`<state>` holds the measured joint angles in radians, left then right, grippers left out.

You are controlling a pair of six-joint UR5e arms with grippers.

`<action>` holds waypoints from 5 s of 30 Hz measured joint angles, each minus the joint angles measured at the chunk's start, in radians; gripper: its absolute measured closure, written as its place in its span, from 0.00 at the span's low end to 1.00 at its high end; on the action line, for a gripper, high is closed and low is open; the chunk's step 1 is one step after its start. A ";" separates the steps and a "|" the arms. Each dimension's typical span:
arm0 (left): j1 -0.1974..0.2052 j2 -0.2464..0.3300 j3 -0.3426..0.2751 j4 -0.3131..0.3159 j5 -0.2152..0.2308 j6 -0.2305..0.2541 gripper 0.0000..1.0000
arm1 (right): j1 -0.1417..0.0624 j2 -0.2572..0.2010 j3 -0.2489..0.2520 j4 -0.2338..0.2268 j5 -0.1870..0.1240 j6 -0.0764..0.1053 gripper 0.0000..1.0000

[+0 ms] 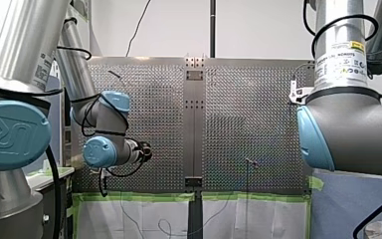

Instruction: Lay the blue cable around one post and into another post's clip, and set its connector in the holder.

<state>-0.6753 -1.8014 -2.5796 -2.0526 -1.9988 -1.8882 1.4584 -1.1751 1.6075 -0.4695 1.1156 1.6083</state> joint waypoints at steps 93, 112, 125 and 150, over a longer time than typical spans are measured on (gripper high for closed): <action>0.000 0.000 0.033 -0.037 0.013 0.000 0.21 | 0.034 0.133 -0.175 0.029 -0.053 0.012 0.84; 0.003 0.000 0.033 -0.037 0.012 0.000 0.21 | 0.044 0.133 -0.175 0.022 -0.016 -0.003 0.02; 0.007 0.000 0.033 -0.037 0.012 0.000 0.21 | 0.047 0.135 -0.175 0.043 -0.007 -0.005 0.02; 0.011 0.000 0.033 -0.037 0.012 0.001 0.21 | 0.052 0.136 -0.174 0.034 -0.001 -0.004 0.02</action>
<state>-0.6643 -1.8014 -2.5462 -2.0895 -1.9871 -1.8875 1.5107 -1.0395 1.4332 -0.4353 1.1148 1.6048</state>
